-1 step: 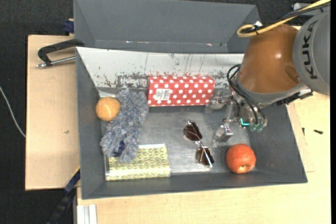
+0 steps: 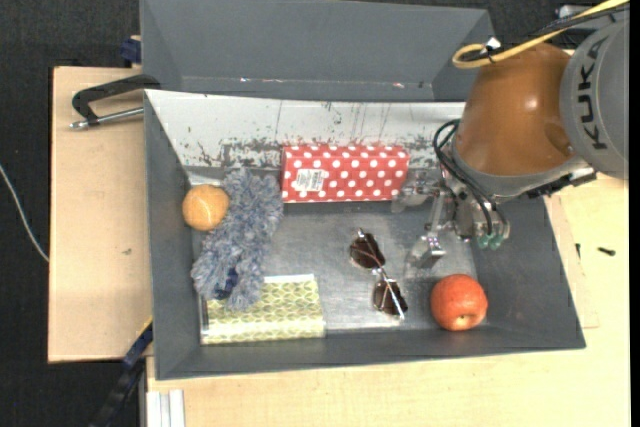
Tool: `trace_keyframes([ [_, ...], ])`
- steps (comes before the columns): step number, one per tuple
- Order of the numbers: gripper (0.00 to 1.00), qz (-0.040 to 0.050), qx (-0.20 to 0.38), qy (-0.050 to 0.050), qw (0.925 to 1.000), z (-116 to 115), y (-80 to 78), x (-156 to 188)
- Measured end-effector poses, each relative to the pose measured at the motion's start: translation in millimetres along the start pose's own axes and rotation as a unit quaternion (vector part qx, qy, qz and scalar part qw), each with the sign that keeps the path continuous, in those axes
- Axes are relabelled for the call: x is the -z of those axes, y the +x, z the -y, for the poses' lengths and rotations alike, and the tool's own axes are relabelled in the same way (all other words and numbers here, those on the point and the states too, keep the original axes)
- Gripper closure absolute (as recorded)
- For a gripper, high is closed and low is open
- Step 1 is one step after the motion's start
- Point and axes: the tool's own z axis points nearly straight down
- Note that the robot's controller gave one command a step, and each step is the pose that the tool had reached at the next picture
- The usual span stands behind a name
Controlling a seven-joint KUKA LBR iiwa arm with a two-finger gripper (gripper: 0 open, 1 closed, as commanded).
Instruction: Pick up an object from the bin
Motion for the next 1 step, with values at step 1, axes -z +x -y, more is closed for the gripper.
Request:
trace_keyframes([
  [1,1.0,0.0027,0.02,0.0,0.9998,13.7,26.3,-86.6],
])
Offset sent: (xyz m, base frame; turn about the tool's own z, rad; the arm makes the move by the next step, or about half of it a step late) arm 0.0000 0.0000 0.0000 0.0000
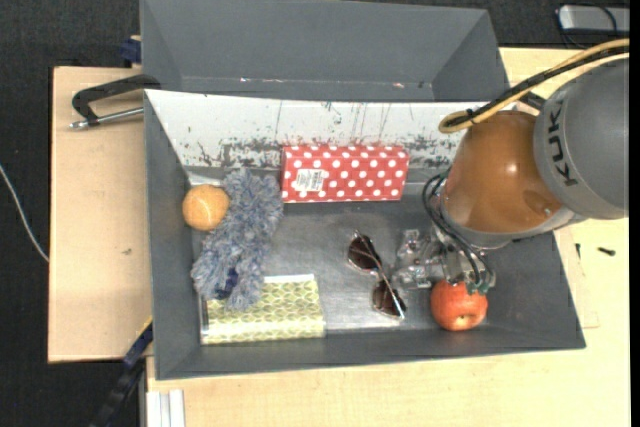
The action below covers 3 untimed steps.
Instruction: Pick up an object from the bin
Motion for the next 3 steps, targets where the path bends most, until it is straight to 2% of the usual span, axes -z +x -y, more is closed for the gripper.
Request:
trace_keyframes([
  [1,1.0,0.0,0.0,0.0,1.0,0.0,0.0,0.0],
  [2,1.0,-0.0029,0.003,0.0,1.0,11.1,-16.5,54.8],
  [3,0.0,-0.0008,0.122,0.0,0.9926,-26.4,-58.7,12.4],
])
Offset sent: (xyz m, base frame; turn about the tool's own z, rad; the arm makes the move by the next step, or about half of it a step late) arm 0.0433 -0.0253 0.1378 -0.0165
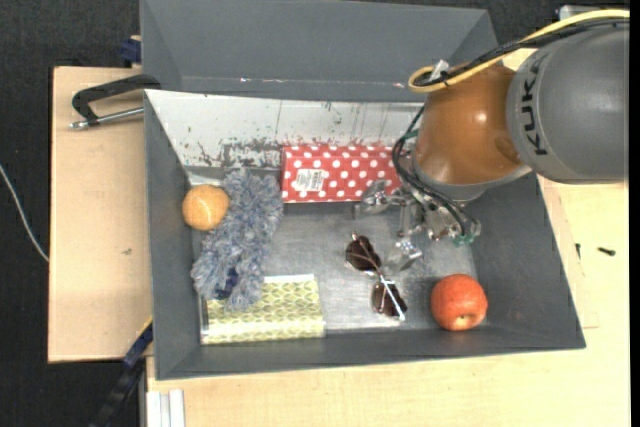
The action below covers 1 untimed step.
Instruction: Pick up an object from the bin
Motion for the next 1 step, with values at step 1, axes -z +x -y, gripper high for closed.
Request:
trace_keyframes([
  [1,1.0,0.0,0.002,-0.001,1.0,-3.0,-3.4,-5.2],
])
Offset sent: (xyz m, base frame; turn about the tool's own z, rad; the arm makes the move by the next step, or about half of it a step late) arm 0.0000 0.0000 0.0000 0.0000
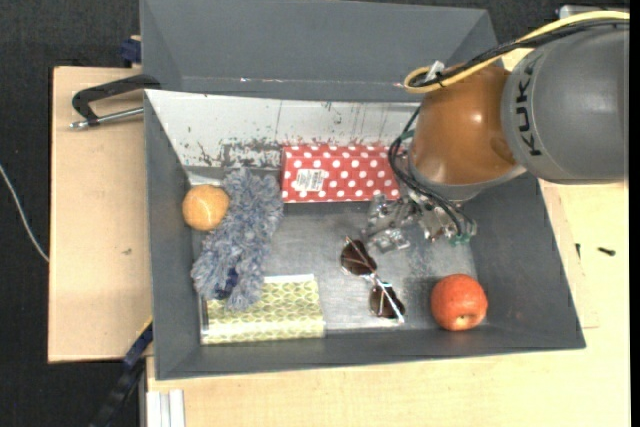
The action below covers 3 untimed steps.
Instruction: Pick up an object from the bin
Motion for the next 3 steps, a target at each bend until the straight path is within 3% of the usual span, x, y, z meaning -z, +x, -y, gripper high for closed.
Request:
trace_keyframes([
  [1,0.0,0.0,0.0,0.0,1.0,0.1,0.0,0.0],
  [2,0.0,0.0,0.0,0.0,1.0,0.1,0.0,0.0],
  [3,1.0,0.0008,0.054,0.001,0.9985,-57.0,19.3,-7.1],
])
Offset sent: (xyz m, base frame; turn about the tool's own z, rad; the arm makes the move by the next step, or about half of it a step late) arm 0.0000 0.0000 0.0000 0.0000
